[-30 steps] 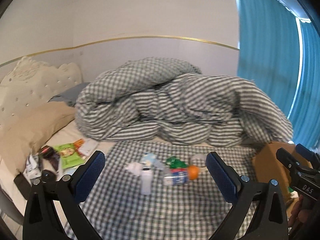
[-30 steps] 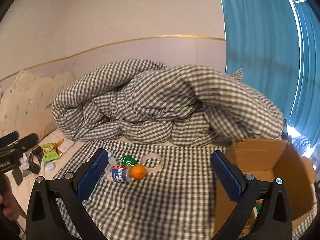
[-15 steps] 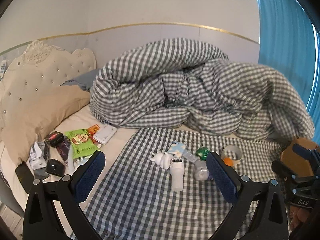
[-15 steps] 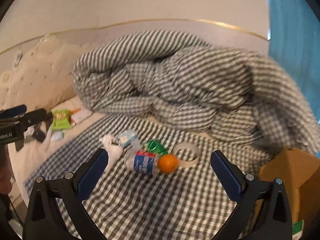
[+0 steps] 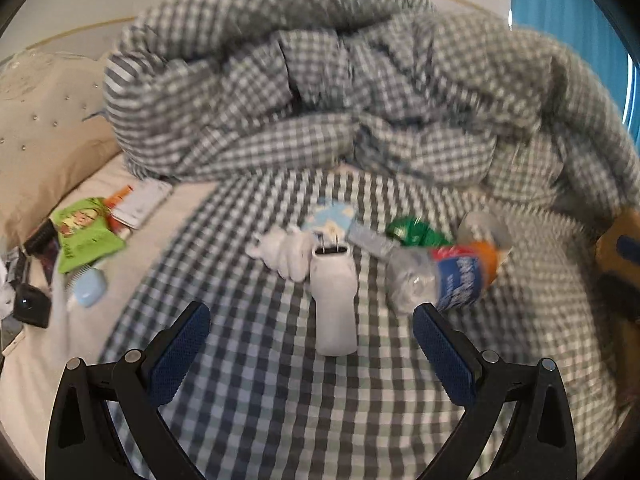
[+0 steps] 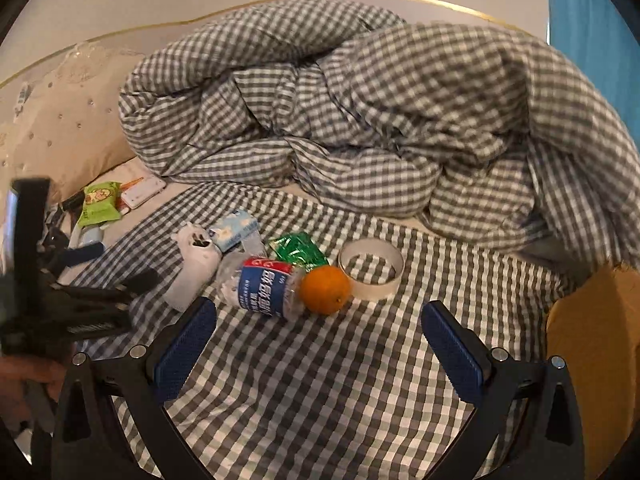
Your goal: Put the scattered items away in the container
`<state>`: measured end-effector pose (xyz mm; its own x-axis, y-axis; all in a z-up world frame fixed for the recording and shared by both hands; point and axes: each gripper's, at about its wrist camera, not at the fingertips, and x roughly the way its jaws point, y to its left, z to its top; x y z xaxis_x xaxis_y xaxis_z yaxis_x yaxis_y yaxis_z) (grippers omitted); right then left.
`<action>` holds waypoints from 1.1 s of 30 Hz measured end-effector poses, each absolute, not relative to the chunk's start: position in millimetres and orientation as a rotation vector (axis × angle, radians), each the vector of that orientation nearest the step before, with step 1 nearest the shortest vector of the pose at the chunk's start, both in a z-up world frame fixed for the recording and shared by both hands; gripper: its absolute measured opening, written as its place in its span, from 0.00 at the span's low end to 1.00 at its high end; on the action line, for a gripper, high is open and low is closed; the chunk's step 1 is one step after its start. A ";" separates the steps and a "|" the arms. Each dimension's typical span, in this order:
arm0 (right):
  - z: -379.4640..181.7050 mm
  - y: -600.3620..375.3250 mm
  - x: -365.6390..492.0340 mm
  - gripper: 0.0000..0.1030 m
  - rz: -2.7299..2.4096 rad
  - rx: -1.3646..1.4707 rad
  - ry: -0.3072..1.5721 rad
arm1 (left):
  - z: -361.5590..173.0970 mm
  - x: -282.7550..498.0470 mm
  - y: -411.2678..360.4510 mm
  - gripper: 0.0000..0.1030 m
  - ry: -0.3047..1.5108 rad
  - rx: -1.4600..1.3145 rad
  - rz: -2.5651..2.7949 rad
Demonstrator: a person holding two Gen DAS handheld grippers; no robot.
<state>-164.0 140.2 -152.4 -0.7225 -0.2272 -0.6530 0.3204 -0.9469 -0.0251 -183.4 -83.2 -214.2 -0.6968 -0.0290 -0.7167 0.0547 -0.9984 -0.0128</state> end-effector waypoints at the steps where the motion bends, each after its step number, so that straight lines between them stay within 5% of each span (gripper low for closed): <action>1: -154.4 142.2 -165.1 1.00 -2.664 0.990 0.183 | -221.3 -189.5 -81.8 0.94 0.054 1.229 -2.847; 6: -164.6 147.5 -173.1 1.00 -2.666 1.016 0.189 | -254.3 -211.8 -76.7 0.87 0.073 1.328 -2.799; 10: -176.5 150.8 -185.5 1.00 -2.665 1.044 0.196 | -273.0 -219.7 -77.3 0.54 0.114 1.374 -2.749; 14: -192.6 148.9 -203.4 1.00 -2.636 1.087 0.220 | -280.6 -224.0 -74.8 0.35 0.114 1.394 -2.750; 19: -220.0 141.2 -230.0 0.97 -2.574 1.160 0.257 | -278.5 -220.9 -70.9 0.31 0.086 1.368 -2.780; 24: -243.2 147.4 -253.8 0.67 -2.583 1.256 0.228 | -265.7 -211.8 -78.5 0.31 0.129 1.336 -2.790; 33: -254.9 130.1 -268.4 0.64 -2.526 1.259 0.160 | -247.7 -204.9 -88.7 0.31 0.153 1.289 -2.803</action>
<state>-268.4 130.1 -254.9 -0.5639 -0.2274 -0.7939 0.3260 -0.9446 0.0390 -204.9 -88.7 -247.7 -0.6506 -0.0066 -0.7594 0.0892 -0.9937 -0.0678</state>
